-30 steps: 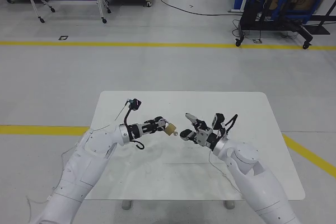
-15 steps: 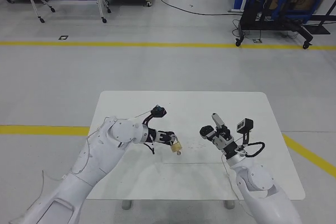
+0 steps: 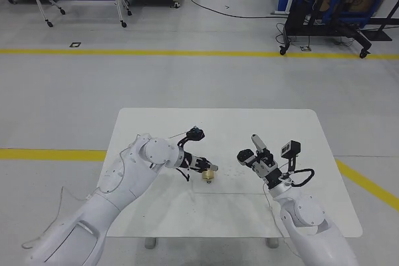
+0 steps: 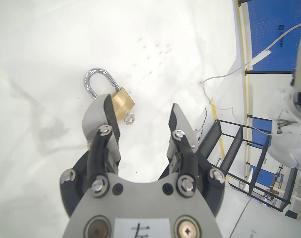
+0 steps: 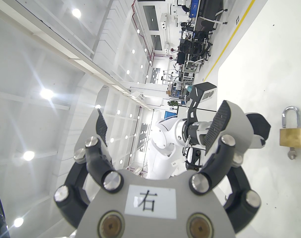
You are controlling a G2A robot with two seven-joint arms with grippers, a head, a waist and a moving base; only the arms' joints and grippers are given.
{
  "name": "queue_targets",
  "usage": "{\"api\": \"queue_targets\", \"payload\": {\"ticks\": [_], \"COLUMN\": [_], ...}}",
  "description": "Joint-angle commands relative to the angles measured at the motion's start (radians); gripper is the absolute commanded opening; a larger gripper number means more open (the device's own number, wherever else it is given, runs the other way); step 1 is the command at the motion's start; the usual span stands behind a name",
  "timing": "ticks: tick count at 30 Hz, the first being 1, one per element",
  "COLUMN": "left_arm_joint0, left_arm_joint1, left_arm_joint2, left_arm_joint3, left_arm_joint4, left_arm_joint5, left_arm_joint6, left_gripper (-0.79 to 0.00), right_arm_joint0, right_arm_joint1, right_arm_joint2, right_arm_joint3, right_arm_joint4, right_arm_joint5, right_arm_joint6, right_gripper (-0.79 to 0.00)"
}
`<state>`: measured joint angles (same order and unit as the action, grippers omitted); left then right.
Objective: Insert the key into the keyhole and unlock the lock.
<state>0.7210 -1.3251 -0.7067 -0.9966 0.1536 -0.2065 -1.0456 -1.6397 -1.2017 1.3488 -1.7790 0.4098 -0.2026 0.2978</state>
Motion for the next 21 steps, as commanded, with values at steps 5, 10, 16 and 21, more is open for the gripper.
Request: {"api": "queue_targets", "payload": {"ticks": [5, 10, 16, 21], "left_arm_joint0": [0.034, 0.106, 0.26, 0.381], "left_arm_joint1": [0.029, 0.076, 0.144, 0.18], "left_arm_joint2": [-0.084, -0.207, -0.399, -0.517], "left_arm_joint3": [-0.022, -0.113, -0.343, -0.533], "left_arm_joint4": [-0.048, -0.025, 0.053, 0.126], "left_arm_joint5": [-0.037, -0.013, 0.056, 0.148], "left_arm_joint6": [0.012, 0.088, 0.139, 0.147], "left_gripper": [0.0, 0.0, 0.0, 0.0], "right_arm_joint0": [0.0, 0.0, -0.04, -0.062], "right_arm_joint1": [0.0, -0.003, -0.008, -0.019], "right_arm_joint2": [0.0, 0.005, 0.075, 0.142], "right_arm_joint3": [0.0, -0.001, 0.007, 0.018], "right_arm_joint4": [0.0, -0.061, -0.039, 0.0], "right_arm_joint5": [0.0, -0.053, -0.248, -0.441], "right_arm_joint6": [0.0, -0.073, -0.175, -0.317], "right_gripper": [0.0, 0.0, 0.0, 0.0]}}
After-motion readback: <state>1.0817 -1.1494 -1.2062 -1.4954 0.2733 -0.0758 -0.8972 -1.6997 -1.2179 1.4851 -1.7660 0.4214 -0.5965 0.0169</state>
